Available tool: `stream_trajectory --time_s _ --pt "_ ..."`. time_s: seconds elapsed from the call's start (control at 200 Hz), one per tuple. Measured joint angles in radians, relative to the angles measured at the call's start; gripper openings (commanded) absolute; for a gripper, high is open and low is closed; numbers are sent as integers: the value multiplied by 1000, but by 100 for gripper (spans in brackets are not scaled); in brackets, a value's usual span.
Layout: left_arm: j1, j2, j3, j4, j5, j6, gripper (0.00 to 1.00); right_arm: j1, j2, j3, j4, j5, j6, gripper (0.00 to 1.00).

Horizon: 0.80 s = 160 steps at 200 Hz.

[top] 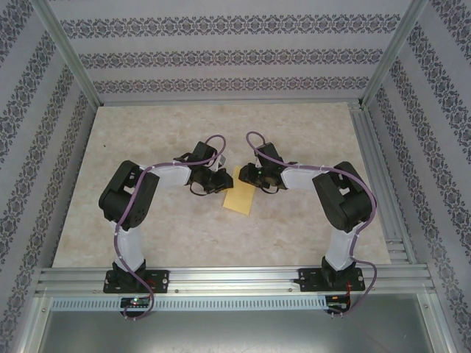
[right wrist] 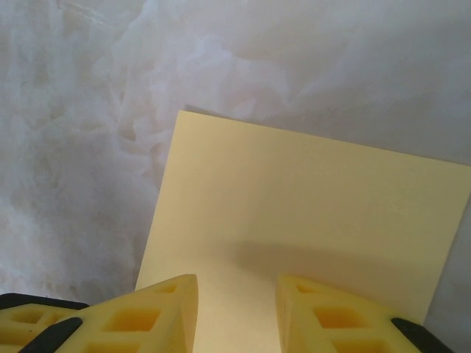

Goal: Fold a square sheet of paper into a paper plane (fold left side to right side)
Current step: Third fold the triangle at the center of the table.

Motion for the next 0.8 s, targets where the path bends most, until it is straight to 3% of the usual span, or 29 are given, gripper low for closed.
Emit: stream_trajectory --time_s 0.15,0.36,0.56,0.799 --pt "0 -2 -23 10 0 -9 9 0 -104 -50 -11 18 -57 35" --pt "0 -19 -71 46 2 -64 7 34 -392 -199 -4 81 -188 40" --pt "-14 -30 -72 52 7 -95 7 187 -597 -356 3 126 -311 48" --pt "-34 -43 -69 51 10 -113 6 407 -551 -365 -6 211 -408 60"
